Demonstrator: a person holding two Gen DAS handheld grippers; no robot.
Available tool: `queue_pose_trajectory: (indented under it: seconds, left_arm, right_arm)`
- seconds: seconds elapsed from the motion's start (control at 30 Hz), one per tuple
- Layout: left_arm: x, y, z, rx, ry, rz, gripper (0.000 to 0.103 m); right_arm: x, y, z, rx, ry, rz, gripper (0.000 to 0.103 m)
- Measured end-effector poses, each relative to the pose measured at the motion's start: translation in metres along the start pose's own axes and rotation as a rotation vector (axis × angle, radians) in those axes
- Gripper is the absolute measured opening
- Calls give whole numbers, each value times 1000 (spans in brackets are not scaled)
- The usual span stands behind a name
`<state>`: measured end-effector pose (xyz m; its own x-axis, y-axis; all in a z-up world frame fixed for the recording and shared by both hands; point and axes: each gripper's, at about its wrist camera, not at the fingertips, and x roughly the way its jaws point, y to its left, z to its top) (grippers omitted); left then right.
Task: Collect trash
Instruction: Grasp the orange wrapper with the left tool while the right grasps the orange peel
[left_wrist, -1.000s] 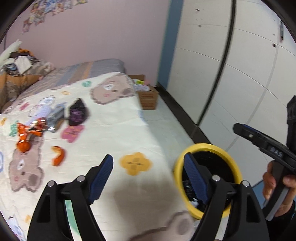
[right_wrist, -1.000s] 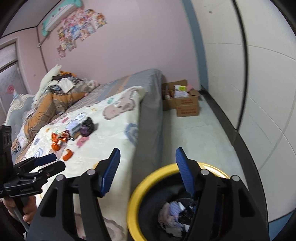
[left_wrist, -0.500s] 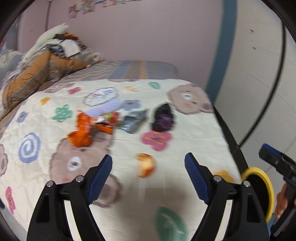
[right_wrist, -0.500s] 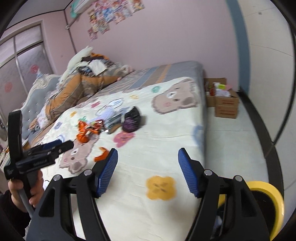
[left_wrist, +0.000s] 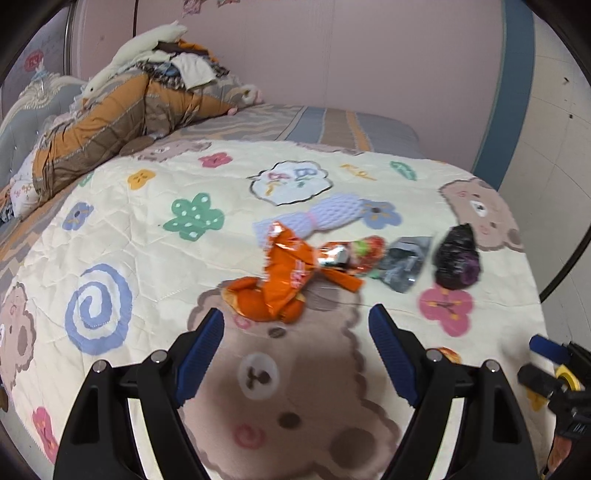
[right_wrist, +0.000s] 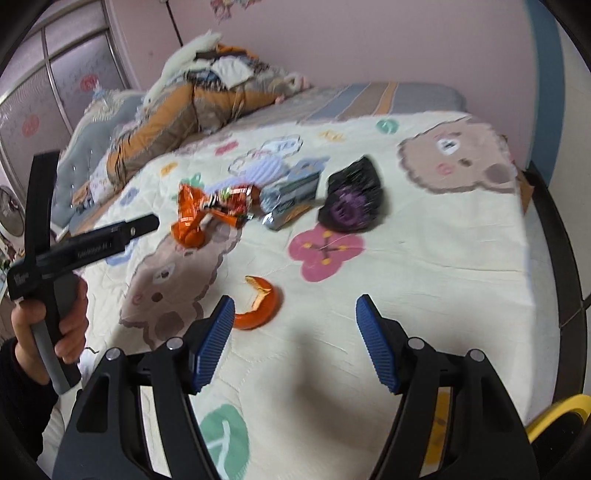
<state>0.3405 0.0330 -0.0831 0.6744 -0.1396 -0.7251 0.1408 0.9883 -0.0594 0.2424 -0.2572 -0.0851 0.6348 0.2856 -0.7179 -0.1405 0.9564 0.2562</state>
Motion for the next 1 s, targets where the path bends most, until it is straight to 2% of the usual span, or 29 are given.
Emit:
queue_pose_trajectory:
  seconds: [0.2, 0.5, 0.6, 0.67, 0.73, 0.77, 0.83, 0.9, 0.93, 1.0]
  left_arm:
    - [35, 16, 19, 30, 29, 14, 77]
    - [77, 22, 44, 3, 75, -55, 77]
    - [86, 16, 45, 8, 84, -76, 66]
    - [89, 11, 45, 9, 93, -95, 56]
    - [89, 6, 44, 18, 87, -107, 40]
    - [89, 3, 44, 20, 81, -103, 39]
    - [89, 2, 42, 14, 73, -107, 28]
    - [87, -2, 39, 27, 62, -98, 27]
    - [85, -3, 38, 35, 57, -97, 23]
    - [81, -4, 37, 44, 46, -89, 23]
  right_arm:
    - [45, 14, 6, -18, 82, -21, 65]
    - [86, 25, 11, -35, 146, -57, 65]
    - [93, 30, 11, -54, 153, -70, 62]
    - [97, 32, 11, -68, 157, -86, 54]
    - [99, 35, 10, -78, 160, -101, 45]
    - [100, 36, 9, -83, 161, -106, 42]
    - [102, 37, 7, -92, 161, -117, 31]
    - [103, 38, 7, -93, 165, -113, 24]
    - [104, 38, 7, -96, 165, -115, 21]
    - [104, 40, 6, -108, 161, -123, 19]
